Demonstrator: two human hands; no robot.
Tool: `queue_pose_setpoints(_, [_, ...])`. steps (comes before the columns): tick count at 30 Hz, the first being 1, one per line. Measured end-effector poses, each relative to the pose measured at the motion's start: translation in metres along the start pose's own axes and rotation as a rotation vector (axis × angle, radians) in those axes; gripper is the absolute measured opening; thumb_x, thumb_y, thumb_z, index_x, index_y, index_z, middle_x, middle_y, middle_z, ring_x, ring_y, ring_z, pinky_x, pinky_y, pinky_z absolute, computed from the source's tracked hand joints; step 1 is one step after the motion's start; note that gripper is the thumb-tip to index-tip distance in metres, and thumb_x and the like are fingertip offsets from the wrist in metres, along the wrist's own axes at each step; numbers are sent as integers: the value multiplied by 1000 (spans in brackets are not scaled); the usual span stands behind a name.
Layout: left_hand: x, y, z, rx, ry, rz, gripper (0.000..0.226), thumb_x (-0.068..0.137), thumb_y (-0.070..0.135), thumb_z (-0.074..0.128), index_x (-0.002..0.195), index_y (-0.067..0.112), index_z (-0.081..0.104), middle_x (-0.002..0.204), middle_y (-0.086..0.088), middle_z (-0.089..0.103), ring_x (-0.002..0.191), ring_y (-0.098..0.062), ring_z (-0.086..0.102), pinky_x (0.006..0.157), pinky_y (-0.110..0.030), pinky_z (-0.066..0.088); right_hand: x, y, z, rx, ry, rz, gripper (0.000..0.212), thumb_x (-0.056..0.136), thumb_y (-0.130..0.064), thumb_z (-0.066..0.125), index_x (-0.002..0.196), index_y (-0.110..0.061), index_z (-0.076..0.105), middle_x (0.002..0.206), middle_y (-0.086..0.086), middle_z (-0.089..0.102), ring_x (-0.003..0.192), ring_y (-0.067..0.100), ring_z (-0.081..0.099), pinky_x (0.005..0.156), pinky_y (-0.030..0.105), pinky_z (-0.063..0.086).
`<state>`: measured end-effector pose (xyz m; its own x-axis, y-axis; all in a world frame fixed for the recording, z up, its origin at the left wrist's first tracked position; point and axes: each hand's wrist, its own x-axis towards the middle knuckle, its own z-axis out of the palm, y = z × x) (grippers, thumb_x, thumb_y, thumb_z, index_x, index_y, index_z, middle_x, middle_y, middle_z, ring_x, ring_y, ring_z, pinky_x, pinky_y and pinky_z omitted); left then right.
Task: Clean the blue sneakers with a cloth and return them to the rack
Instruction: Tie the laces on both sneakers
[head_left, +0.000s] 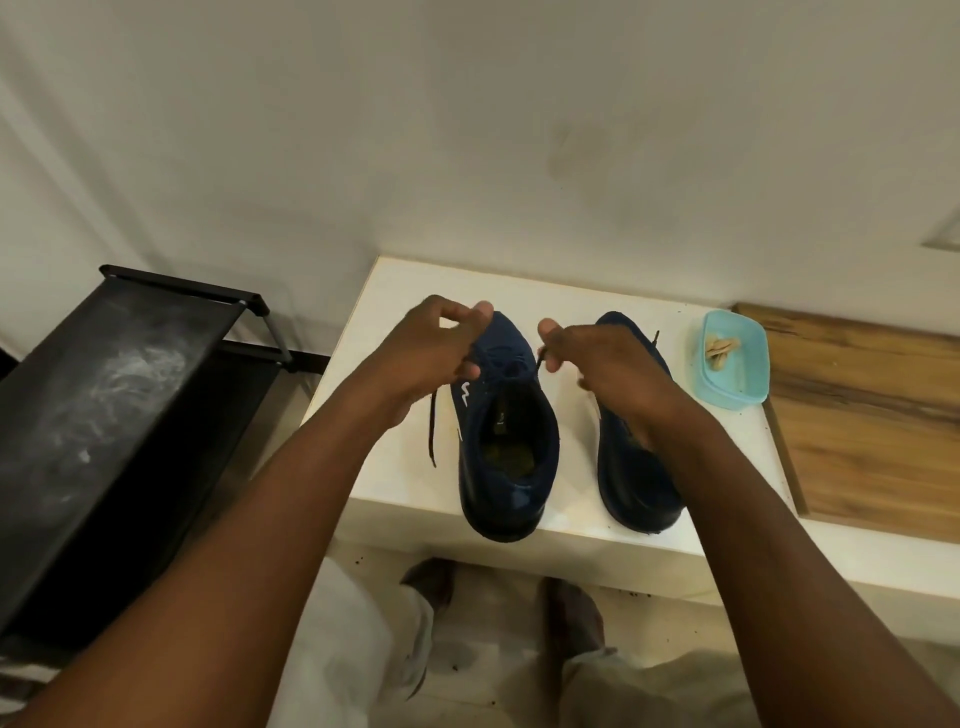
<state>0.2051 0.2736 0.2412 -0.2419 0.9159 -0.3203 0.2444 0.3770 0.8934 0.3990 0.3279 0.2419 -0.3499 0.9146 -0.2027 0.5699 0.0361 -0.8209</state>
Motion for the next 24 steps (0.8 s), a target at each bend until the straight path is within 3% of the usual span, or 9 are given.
queue_pose_setpoints(3, [2,-1,-8,-178,-101,-19,27,104,32,54,115,14,71,93,1,65,90,-13,69,98,-37,56,0,4,5,292,-113,-3,32,98,-40,51,97,-17,73,111,-11,69,112,9,60,101,44,47])
queue_pose_setpoints(6, [1,-11,-18,-40,-222,-26,27,99,7,60,125,9,67,108,-5,73,101,-14,72,98,-35,55,-2,7,8,418,-152,-47,26,101,-31,51,109,-16,70,114,-3,71,112,13,64,99,43,50])
queue_pose_setpoints(9, [2,-17,-21,89,-217,-9,18,98,12,64,113,6,72,99,-11,77,94,-19,76,97,-41,57,-1,10,13,405,-103,-76,23,99,-30,56,114,-17,68,110,-3,73,104,12,68,97,40,51])
queue_pose_setpoints(11, [0,-17,-19,45,-221,-21,23,101,26,62,104,7,74,95,-10,76,92,-21,76,95,-40,59,0,12,16,424,-49,-80,22,98,-25,58,114,-14,68,105,0,74,99,15,71,96,40,54])
queue_pose_setpoints(14, [2,-12,-13,-44,-181,4,36,102,45,53,96,15,72,107,-5,75,104,-16,72,94,-33,55,1,15,17,422,-19,-89,21,98,-15,58,116,-12,68,104,1,74,97,17,71,93,40,55])
queue_pose_setpoints(16, [6,-8,-6,-201,-166,6,39,107,43,44,94,17,70,115,-3,74,110,-14,70,98,-32,50,3,17,17,411,-18,-96,23,97,-8,58,117,-11,68,104,2,74,97,18,71,92,40,56])
queue_pose_setpoints(19, [8,-4,7,-422,-201,-1,37,110,26,39,95,14,71,106,-3,77,105,-15,72,99,-33,51,3,18,19,428,-5,-124,22,94,-3,60,113,-8,70,100,6,75,96,25,71,90,39,57])
queue_pose_setpoints(21, [8,-5,11,-439,-204,35,27,108,21,46,105,10,71,107,-8,77,102,-20,74,97,-33,55,2,18,20,461,33,-132,18,91,-3,64,108,-6,71,94,7,76,92,27,72,84,36,59])
queue_pose_setpoints(24, [10,-9,13,-467,-125,58,23,100,24,62,111,7,73,102,-11,76,96,-21,75,91,-32,60,1,17,24,460,136,-127,21,87,-8,71,106,-3,64,80,-1,76,78,17,73,65,19,56])
